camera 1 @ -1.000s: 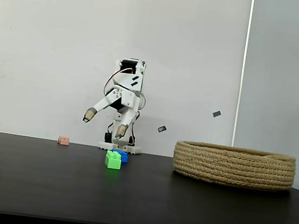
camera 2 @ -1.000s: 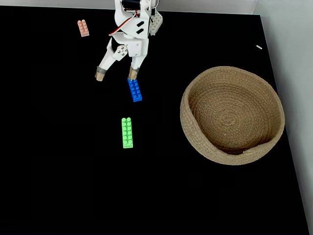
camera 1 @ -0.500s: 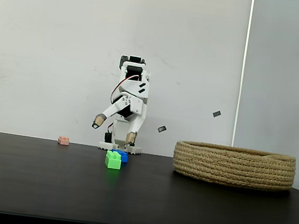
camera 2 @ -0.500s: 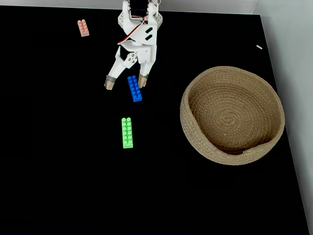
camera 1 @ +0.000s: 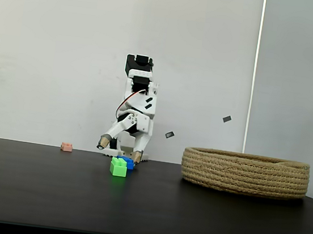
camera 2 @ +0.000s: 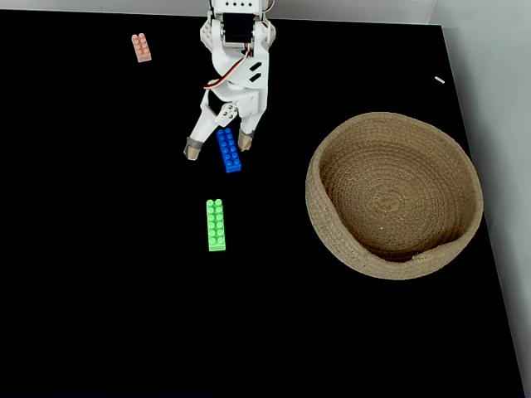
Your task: Place the lego blocks in the tray
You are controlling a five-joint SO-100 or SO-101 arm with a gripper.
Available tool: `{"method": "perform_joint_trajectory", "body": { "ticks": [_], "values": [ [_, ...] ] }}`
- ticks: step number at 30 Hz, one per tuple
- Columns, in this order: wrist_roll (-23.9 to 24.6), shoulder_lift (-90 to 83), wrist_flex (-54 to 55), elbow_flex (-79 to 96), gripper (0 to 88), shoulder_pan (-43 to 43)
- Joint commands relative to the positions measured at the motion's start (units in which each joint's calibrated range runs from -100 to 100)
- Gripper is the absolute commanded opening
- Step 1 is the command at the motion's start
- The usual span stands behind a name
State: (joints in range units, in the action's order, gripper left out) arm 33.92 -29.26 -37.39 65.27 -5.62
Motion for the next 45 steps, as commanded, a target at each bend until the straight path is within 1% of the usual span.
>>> {"method": "perform_joint_trajectory", "body": {
  "ticks": [1, 7, 16, 22, 34, 36, 39, 43, 45],
  "values": [
    [-0.2, 0.03, 0.78, -2.84, 36.9, -0.07],
    [-0.59, 0.72, 1.53, -2.66, 33.5, -0.07],
    [-1.95, -0.75, 2.12, -2.29, 36.4, 1.08],
    [-2.25, -1.26, 3.95, 0.17, 34.3, 0.51],
    [-2.74, -4.01, 6.28, 3.82, 32.9, 1.33],
    [-2.88, -4.36, 8.28, 5.09, 31.7, 1.0],
    [-3.17, -5.13, 11.03, 6.83, 27.0, 0.75],
    [-3.76, -6.08, 11.36, 7.92, 20.9, 1.17],
    [-4.05, -6.25, 11.61, 8.19, 20.0, 1.25]
  ]
}}
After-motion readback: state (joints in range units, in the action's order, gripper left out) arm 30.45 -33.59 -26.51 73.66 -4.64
